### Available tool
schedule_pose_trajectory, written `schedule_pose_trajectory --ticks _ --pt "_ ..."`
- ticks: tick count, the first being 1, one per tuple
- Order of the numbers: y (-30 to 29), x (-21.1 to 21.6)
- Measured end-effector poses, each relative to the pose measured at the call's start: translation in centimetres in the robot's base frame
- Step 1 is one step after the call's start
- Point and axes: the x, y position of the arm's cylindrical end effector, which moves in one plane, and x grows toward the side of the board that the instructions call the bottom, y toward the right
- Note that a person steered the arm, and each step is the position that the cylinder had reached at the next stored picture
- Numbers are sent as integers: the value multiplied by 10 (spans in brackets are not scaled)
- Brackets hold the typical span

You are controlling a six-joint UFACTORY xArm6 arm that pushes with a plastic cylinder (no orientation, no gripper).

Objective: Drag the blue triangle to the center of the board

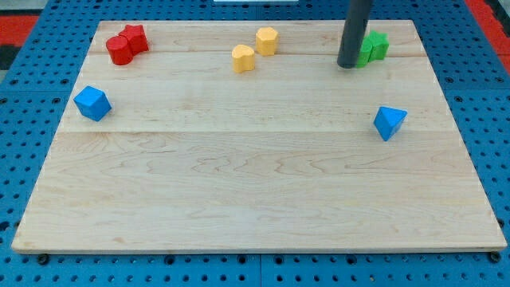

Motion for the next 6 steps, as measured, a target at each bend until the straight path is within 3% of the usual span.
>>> schedule_pose_trajectory --ticks 2,3,4,5,6 --pt "50 86" --pt "151 103" --pt "103 140" --pt "23 119" --pt "-116 120"
